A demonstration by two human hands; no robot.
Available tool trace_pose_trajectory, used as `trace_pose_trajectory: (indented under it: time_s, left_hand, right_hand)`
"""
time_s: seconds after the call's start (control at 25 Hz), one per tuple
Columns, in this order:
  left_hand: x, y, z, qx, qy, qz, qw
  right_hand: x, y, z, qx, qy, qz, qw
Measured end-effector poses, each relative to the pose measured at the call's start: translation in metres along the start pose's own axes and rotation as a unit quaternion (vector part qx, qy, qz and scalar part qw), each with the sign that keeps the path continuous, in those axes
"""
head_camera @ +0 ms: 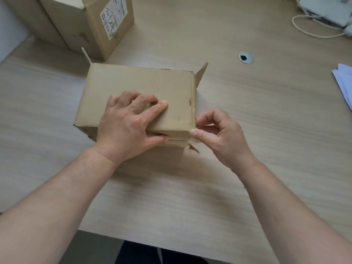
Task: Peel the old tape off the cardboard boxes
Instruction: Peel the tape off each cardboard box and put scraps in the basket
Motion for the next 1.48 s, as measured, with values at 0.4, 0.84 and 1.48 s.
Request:
trace_pose_trajectory:
  time_s: [0.4,0.84,1.48]
  left_hand:
    - [-0.002,0.000,0.001,0.002,-0.003,0.010,1.000]
    - [-0.004,0.001,0.001,0.006,-0.005,0.005,1.000]
    - [-0.004,0.001,0.002,0.010,-0.015,0.003,1.000]
  right_hand:
    - [0.002,-0.013,-0.004,0.070,0.024,-0.051,0.996]
    - [-0.003,-0.026,-0.001,0.092,-0.011,-0.140,0.986]
    - [0.001,-0.016,0.002,0.031,-0.042,-0.092,0.994]
Point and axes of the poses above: each hand's wrist, its own z-axis towards the middle knuckle, its own x-axis out of the back of the hand, y = z × x, the point moved 9 cm from there along z, towards the middle knuckle, and after that the axes turned 4 degrees about -z, right-handed, at the moved point
